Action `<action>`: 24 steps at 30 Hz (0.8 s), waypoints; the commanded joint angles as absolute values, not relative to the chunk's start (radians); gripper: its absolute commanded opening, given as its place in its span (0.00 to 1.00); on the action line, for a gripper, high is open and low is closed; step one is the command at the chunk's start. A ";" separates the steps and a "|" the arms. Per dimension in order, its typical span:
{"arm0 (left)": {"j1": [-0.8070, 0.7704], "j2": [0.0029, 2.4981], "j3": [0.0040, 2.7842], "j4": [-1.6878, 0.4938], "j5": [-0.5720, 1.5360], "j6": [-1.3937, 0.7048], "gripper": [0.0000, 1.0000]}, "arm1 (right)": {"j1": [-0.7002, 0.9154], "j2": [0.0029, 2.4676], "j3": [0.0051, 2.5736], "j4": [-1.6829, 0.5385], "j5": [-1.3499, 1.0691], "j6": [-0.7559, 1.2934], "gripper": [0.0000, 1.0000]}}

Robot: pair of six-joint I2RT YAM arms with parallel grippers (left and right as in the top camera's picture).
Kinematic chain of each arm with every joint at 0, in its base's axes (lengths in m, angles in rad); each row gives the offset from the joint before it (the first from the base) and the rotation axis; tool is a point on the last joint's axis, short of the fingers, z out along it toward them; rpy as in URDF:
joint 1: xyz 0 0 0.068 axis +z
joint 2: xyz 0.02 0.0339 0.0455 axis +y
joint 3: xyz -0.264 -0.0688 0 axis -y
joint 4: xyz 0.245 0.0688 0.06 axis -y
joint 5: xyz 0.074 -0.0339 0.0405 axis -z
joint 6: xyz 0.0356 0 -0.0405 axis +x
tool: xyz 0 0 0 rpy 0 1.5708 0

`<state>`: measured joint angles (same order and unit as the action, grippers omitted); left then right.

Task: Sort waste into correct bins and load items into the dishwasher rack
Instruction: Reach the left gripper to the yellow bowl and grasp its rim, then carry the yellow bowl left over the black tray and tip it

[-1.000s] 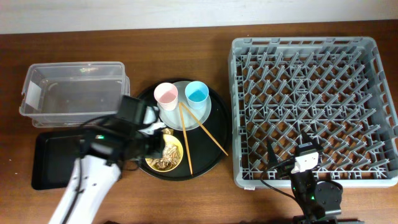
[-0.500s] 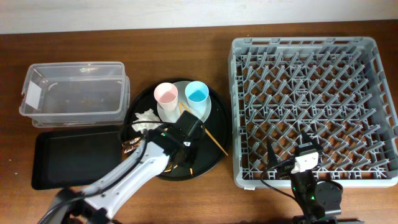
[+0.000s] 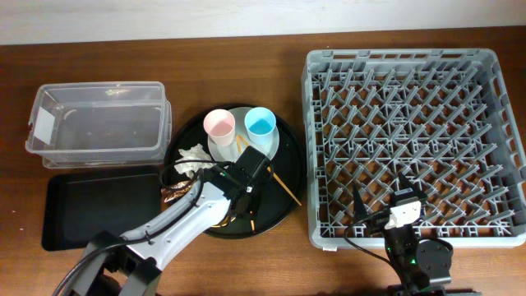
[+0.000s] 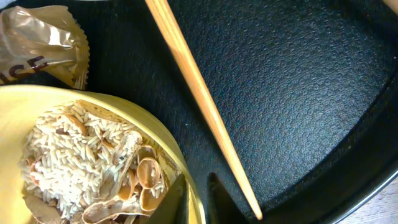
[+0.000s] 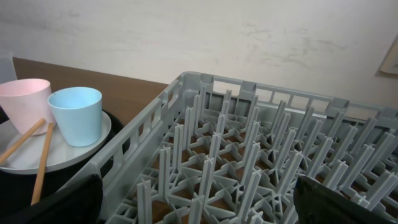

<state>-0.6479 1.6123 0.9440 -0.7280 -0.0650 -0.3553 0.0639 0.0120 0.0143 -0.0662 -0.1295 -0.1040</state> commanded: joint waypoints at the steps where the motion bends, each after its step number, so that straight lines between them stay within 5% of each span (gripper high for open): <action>1: -0.652 1.623 0.936 -0.723 -0.080 -0.355 0.02 | 0.056 0.006 0.006 -0.066 -0.127 -0.096 0.98; 15: -0.623 1.491 1.079 -0.907 -0.131 -0.346 0.00 | 0.056 0.006 0.006 -0.066 -0.127 -0.096 0.98; 24: -0.350 1.311 1.176 -1.074 0.043 -0.297 0.00 | 0.056 0.006 0.006 -0.066 -0.127 -0.096 0.98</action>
<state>-0.4706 1.3773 1.1538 -1.0370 -0.0463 -0.3370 0.0639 0.0120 0.0143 -0.0662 -0.1295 -0.1047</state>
